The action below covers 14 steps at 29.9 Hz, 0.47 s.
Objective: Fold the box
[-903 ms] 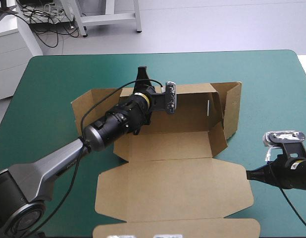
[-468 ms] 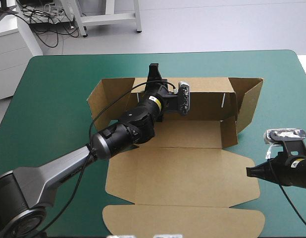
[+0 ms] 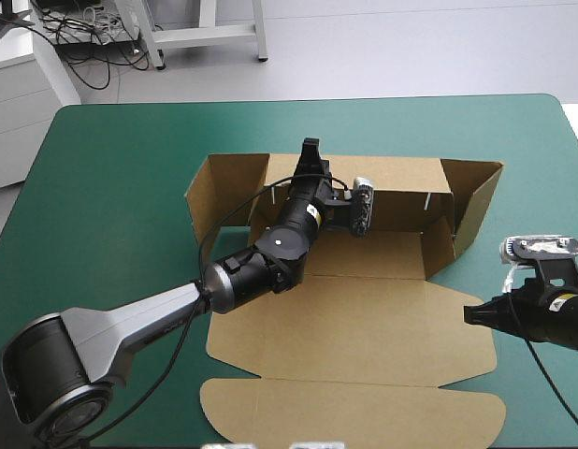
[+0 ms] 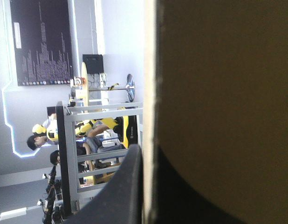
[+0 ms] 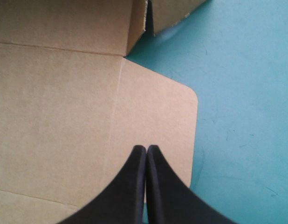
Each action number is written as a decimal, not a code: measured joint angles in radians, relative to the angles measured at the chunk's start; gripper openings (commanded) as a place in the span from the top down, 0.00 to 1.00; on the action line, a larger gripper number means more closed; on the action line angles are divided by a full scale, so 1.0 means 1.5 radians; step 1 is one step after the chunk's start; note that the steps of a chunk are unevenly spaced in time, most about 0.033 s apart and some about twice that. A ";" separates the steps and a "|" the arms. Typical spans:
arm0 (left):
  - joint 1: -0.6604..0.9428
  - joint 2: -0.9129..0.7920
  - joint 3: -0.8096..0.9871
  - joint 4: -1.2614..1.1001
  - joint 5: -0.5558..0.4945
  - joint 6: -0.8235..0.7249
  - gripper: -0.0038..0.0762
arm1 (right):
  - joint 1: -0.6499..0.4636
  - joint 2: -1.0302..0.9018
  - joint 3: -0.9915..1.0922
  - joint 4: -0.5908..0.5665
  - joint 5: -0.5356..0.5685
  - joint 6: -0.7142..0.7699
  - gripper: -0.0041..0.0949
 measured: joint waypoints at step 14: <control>-0.004 0.012 0.013 0.048 0.007 -0.042 0.96 | 0.000 0.000 0.000 0.021 -0.056 0.000 0.37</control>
